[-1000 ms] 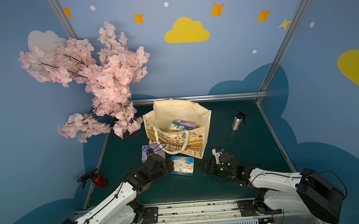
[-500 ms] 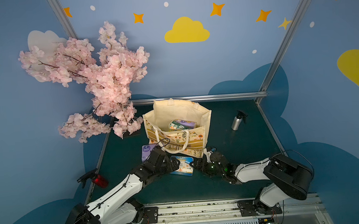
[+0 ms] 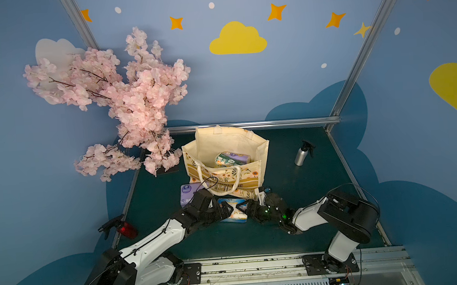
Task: Put tissues into the canvas bag
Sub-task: Pick up the pack of facial tissues from the center of the board.
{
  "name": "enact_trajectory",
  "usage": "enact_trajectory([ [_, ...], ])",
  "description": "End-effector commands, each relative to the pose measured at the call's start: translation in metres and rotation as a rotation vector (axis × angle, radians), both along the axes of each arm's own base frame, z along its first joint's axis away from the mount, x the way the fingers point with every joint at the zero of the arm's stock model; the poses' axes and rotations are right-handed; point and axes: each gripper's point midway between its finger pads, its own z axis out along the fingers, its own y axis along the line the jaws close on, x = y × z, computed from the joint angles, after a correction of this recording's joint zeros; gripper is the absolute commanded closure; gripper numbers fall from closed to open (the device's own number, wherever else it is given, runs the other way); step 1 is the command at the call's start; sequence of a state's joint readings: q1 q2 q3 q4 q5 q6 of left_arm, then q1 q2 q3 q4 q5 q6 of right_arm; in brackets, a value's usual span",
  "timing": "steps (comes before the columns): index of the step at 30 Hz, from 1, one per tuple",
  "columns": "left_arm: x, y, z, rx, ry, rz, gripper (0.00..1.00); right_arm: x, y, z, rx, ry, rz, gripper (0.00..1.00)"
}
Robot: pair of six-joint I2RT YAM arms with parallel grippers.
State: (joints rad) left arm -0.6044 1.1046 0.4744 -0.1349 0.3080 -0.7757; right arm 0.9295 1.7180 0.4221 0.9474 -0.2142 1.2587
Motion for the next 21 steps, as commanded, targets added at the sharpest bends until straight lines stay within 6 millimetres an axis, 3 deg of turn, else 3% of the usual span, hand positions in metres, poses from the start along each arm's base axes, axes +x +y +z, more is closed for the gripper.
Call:
enact_trajectory([
  [1, 0.001, -0.014, 0.011, -0.071, -0.019, -0.032, 0.03, -0.005, 0.002, 0.002, 0.049, 0.01, 0.0, 0.12],
  [21, 0.0, -0.028, 0.01, -0.079, -0.035, -0.04, 0.07, -0.002, -0.005, 0.032, 0.074, -0.058, 0.013, 0.1],
])
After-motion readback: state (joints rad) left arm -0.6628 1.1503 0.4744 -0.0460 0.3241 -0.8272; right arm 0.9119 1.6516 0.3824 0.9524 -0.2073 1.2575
